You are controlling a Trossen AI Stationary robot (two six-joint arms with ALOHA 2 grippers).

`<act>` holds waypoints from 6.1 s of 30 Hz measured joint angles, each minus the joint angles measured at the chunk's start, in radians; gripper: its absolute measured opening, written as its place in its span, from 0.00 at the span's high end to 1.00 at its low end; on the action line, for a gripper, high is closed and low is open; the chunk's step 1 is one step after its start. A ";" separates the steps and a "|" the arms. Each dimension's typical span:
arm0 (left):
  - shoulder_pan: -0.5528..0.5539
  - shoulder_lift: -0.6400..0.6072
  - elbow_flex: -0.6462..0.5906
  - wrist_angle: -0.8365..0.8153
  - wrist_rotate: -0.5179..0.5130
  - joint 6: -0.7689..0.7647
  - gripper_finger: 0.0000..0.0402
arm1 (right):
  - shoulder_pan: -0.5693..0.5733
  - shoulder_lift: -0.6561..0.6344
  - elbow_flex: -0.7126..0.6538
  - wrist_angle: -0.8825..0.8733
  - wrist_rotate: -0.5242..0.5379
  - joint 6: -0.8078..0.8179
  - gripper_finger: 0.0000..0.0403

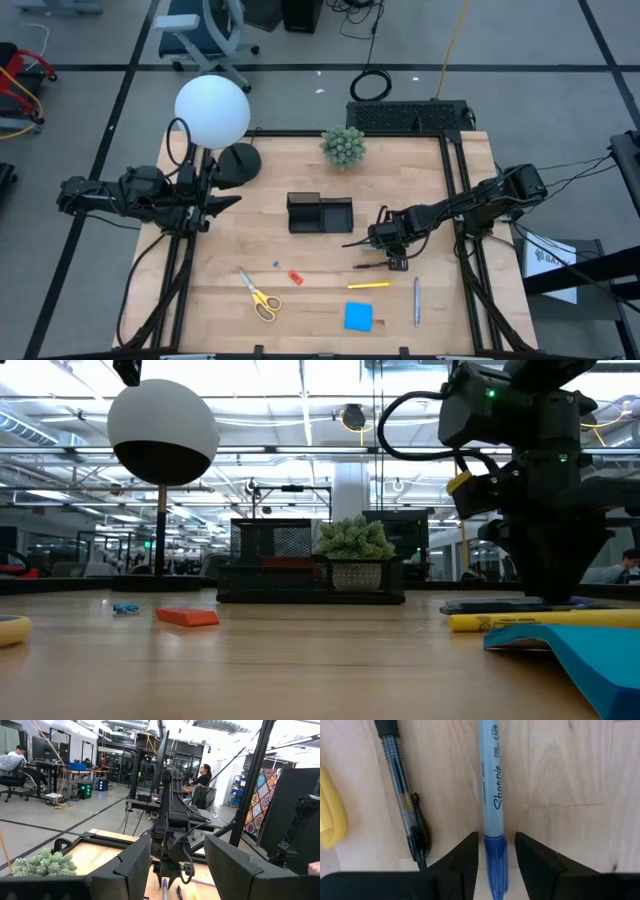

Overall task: Pick and place office supplies into organizer
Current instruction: Put the marker pen into the desk organizer

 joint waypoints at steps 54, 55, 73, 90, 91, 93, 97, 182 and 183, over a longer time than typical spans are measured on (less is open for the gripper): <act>0.000 0.000 0.000 0.001 0.000 0.000 0.52 | -0.062 -0.148 0.167 -0.043 -0.098 -0.197 0.91; 0.000 0.000 0.000 0.001 -0.001 0.000 0.52 | -0.062 -0.148 0.182 -0.050 -0.079 -0.213 0.91; 0.000 0.000 0.000 0.001 0.000 0.001 0.52 | -0.078 -0.125 0.378 -0.133 0.432 -0.557 0.91; 0.000 0.000 0.000 0.001 0.009 -0.002 0.52 | -0.084 -0.030 0.382 0.141 0.912 -1.005 0.91; 0.000 0.000 0.000 0.001 0.010 -0.002 0.52 | -0.084 -0.027 0.382 0.171 0.933 -1.048 0.91; -0.001 0.000 0.000 0.001 0.013 -0.002 0.52 | -0.084 -0.014 0.382 0.206 0.971 -1.137 0.91; -0.001 0.000 0.000 0.005 0.017 -0.003 0.52 | -0.084 0.035 0.382 0.325 1.048 -1.334 0.91; -0.001 0.000 0.000 0.001 0.076 -0.023 0.52 | -0.128 0.236 0.228 1.011 0.787 -2.515 0.75; -0.001 0.000 0.000 0.001 0.076 -0.022 0.52 | -0.128 0.236 0.228 1.011 0.778 -2.515 0.74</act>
